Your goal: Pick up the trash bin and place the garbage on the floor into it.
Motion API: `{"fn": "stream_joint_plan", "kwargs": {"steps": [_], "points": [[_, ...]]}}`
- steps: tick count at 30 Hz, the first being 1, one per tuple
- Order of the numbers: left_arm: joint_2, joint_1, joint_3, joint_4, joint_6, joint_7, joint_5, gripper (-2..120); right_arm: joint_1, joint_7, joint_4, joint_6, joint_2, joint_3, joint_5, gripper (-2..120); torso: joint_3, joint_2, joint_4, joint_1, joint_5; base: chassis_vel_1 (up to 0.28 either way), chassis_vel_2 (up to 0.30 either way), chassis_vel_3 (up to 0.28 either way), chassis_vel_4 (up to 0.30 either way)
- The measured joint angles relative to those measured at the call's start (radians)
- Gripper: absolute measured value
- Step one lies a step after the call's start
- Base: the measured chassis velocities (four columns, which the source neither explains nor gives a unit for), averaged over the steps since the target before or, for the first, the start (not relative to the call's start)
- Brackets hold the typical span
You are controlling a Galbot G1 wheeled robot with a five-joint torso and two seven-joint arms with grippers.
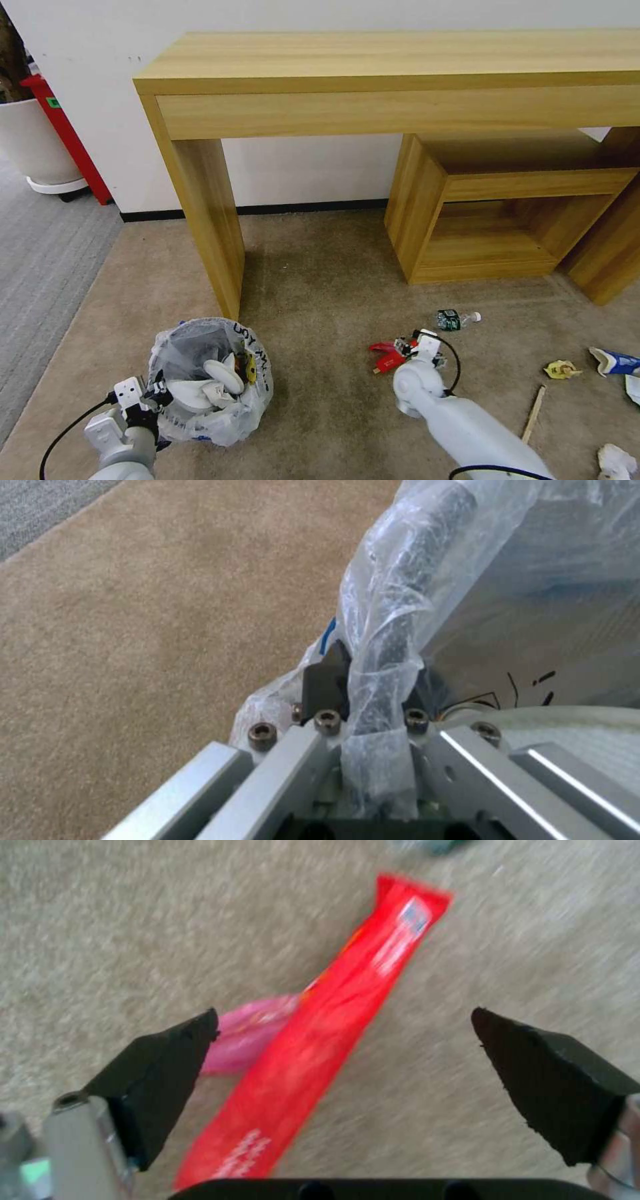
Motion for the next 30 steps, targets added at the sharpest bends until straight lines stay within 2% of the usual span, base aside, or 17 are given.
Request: {"fn": "stream_joint_plan", "kwargs": {"steps": [3, 12, 18, 25, 28, 30], "points": [[-0.002, 0.008, -0.002, -0.006, -0.001, 0.000, 0.000, 0, 0.021, -0.018, -0.113, 0.013, 0.095, 0.016, -0.022, 93, 0.000, 0.000, 0.0002, 0.000, 0.0000, 0.000, 0.000, 0.000, 0.000], [0.000, 0.020, -0.004, -0.015, -0.001, 0.001, 0.000, 0, 0.051, -0.060, -0.248, 0.039, 0.154, 0.029, -0.059, 90, 0.000, 0.000, 0.0000, 0.000, 0.0000, 0.000, 0.000, 0.000, 0.000], [-0.005, 0.030, -0.001, -0.026, -0.001, 0.001, -0.001, 0, 0.066, -0.090, -0.305, 0.053, 0.177, 0.020, -0.089, 82, 0.000, 0.000, 0.0000, 0.000, 0.0000, 0.000, 0.000, 0.000, 0.000], [-0.006, 0.035, 0.000, -0.036, -0.001, 0.001, -0.006, 0, 0.068, -0.107, -0.334, 0.068, 0.190, 0.017, -0.119, 65, 0.000, 0.000, 0.0000, 0.000, 0.0000, 0.000, 0.000, 0.000, 0.000], [-0.008, 0.035, 0.001, -0.037, -0.001, 0.001, -0.008, 0, 0.064, -0.113, -0.346, 0.073, 0.194, 0.017, -0.129, 52, 0.000, 0.000, -0.0001, 0.000, 0.0001, 0.000, 0.000, 0.000, 0.000], [-0.008, 0.034, 0.001, -0.037, -0.001, 0.001, -0.008, 0, 0.062, -0.117, -0.348, 0.075, 0.194, 0.017, -0.133, 47, 0.000, 0.000, 0.0000, 0.000, 0.0001, 0.000, 0.000, 0.000, 0.000]]}}
